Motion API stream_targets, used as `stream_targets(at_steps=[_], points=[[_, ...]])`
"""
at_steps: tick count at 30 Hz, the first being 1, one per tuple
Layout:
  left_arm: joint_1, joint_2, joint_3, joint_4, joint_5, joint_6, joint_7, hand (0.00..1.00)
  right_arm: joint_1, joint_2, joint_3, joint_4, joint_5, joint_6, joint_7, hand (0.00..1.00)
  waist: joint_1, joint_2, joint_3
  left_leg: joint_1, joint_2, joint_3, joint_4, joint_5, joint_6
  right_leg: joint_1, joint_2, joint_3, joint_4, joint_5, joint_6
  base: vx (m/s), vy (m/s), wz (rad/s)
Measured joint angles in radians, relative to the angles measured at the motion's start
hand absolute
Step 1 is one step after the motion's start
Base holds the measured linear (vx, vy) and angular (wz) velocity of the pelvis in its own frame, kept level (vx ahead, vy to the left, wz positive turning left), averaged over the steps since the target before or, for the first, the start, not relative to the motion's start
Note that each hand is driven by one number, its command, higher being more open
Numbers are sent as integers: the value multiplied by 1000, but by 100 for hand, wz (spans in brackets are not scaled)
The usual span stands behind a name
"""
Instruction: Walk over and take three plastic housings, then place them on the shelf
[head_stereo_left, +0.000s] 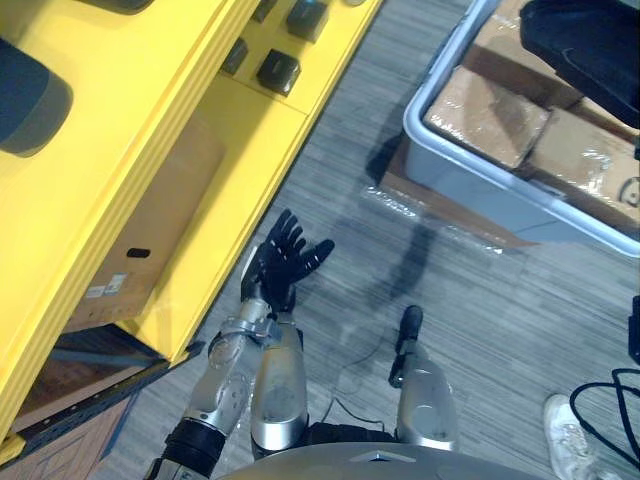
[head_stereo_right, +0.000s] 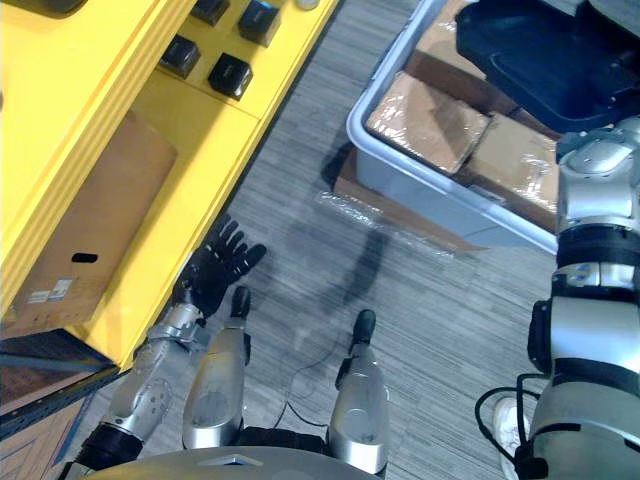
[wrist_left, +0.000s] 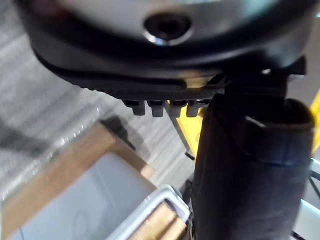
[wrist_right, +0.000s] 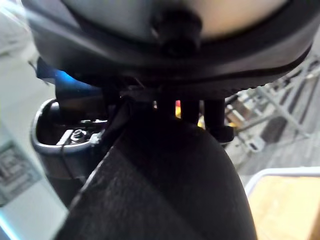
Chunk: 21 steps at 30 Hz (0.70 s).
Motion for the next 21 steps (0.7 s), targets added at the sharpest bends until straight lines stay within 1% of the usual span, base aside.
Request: stream_targets(at_steps=[1,2,3,4,5,6,7,8,10,11,12,13,14,15,16,21], points=[[-1,0,-1,-14,-46,31,-9,100,36,20,-2,-37,-23,-14,-1,0,-8,-13,-20,10,1,4,-20,5,-1,3,1,-1,-5,-1,-1,62,-23,-6],[-5,-1,-3,-19,-109,85,-16,100,82,49,-7,-90,-41,-24,0,0,-18,-29,-51,25,2,12,-50,12,-1,6,1,-1,-18,-1,-1,94,-26,-6],[-24,-2,-4,-17,-178,154,-16,100,126,77,-12,-134,-76,-31,-1,0,-24,-42,-66,56,3,23,-82,22,-1,25,1,0,-31,-1,0,84,-22,-7],[-31,-3,-6,-13,-218,185,-16,100,147,92,-16,-155,-91,-33,-1,0,-27,-48,-76,69,4,26,-97,26,-2,31,1,1,-34,-1,0,80,-25,-6],[-38,-9,-21,2,-284,238,-15,100,185,126,-17,-195,-125,-36,0,0,-40,-57,-106,86,4,32,-126,35,-2,38,1,2,-43,-1,0,73,-22,-11],[-51,-9,-31,21,-351,288,-15,100,224,154,-17,-232,-158,-47,1,0,-45,-65,-130,112,5,48,-157,48,-3,44,1,10,-52,-1,0,94,-22,-15],[-57,-10,-44,31,-388,306,-15,100,239,166,-17,-248,-172,-53,2,0,-46,-69,-140,126,6,57,-173,51,-3,49,2,16,-56,-1,0,85,-13,-25],[-71,-12,-61,47,-462,334,-15,100,269,187,-17,-279,-195,-65,3,0,-49,-72,-160,148,7,73,-194,56,-3,54,2,26,-63,-1,1,66,-11,-22],[-100,-28,-96,69,-537,350,-15,100,306,228,-17,-326,-234,-82,3,0,-67,-72,-200,174,10,88,-226,64,-5,58,4,32,-68,0,1,56,-12,-19],[-110,-34,-101,72,-558,351,-15,100,314,239,-17,-340,-251,-90,3,0,-69,-72,-203,186,12,96,-232,64,-5,63,6,34,-68,0,1,56,-13,-27],[-141,-52,-124,90,-604,354,-17,100,350,261,-17,-377,-276,-114,2,0,-72,-74,-224,208,15,115,-243,65,-5,70,8,46,-72,0,1,34,-8,-24],[-152,-56,-131,102,-627,354,-21,100,366,273,-17,-387,-295,-127,0,0,-76,-74,-240,208,15,119,-244,64,-5,70,8,48,-76,0,1,33,-10,-20],[-175,-65,-145,118,-658,353,-22,100,398,298,-14,-414,-317,-149,-2,0,-87,-75,-267,209,16,124,-244,64,-6,71,9,49,-80,0,1,24,-9,-7],[-184,-67,-155,122,-671,352,-24,100,411,314,-12,-425,-334,-163,-3,0,-95,-77,-275,212,17,128,-244,64,-6,72,10,51,-80,0,1,19,-16,-12],[-217,-80,-173,147,-689,343,-40,100,442,340,-2,-457,-351,-193,-8,0,-101,-77,-284,226,18,136,-244,63,-6,81,11,57,-81,0,1,-3,-13,-12],[-271,-122,-250,198,-729,308,-50,100,515,399,66,-489,-404,-249,-9,0,-116,-79,-327,248,19,155,-244,59,-8,88,12,72,-82,1,2,-39,-8,-11]])
